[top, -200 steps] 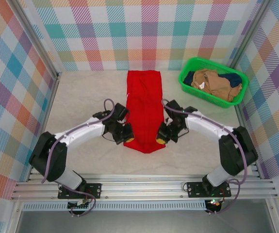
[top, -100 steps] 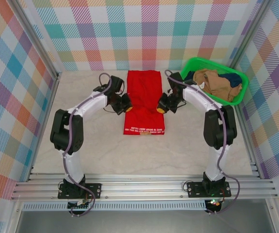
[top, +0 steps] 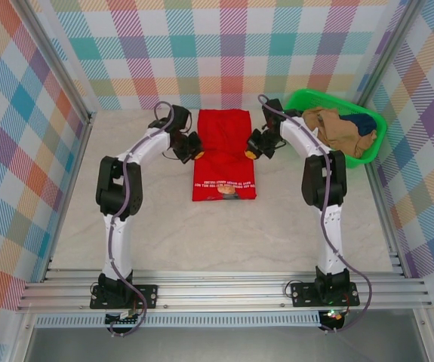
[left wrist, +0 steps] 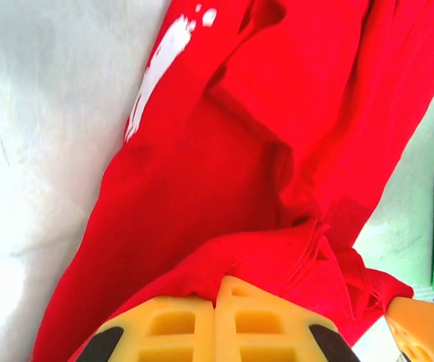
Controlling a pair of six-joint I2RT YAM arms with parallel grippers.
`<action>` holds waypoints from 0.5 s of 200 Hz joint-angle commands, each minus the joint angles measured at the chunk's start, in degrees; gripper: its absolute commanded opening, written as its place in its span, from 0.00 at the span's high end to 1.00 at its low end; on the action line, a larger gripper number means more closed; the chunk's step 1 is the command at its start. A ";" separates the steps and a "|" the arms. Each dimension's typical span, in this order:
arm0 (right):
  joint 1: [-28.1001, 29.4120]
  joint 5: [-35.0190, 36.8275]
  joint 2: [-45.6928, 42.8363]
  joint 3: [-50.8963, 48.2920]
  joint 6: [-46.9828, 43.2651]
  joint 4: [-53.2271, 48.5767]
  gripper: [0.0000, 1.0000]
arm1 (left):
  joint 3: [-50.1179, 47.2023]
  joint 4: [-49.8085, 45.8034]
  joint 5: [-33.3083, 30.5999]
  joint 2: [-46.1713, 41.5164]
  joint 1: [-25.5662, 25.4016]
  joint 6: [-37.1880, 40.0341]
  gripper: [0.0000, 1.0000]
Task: Fold and stack the t-shirts
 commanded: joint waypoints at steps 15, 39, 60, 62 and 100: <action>-0.94 0.77 3.07 6.26 -3.32 -3.70 0.64 | 5.25 -4.04 0.53 1.93 1.47 2.53 0.67; -1.11 3.85 -2.44 3.34 -6.14 -3.02 0.48 | 1.85 -5.88 -1.61 -3.99 1.48 4.39 0.53; -1.03 5.29 -10.19 -6.73 -6.02 -0.94 0.48 | -9.55 -4.63 -1.72 -11.84 1.48 4.13 0.53; -1.01 5.22 -11.01 -8.16 -5.80 -0.30 0.48 | -10.96 -4.10 -1.36 -12.73 1.41 3.85 0.53; 0.18 0.26 -26.29 -37.85 0.55 13.35 0.49 | -30.73 0.58 4.31 -21.87 0.50 -1.19 0.66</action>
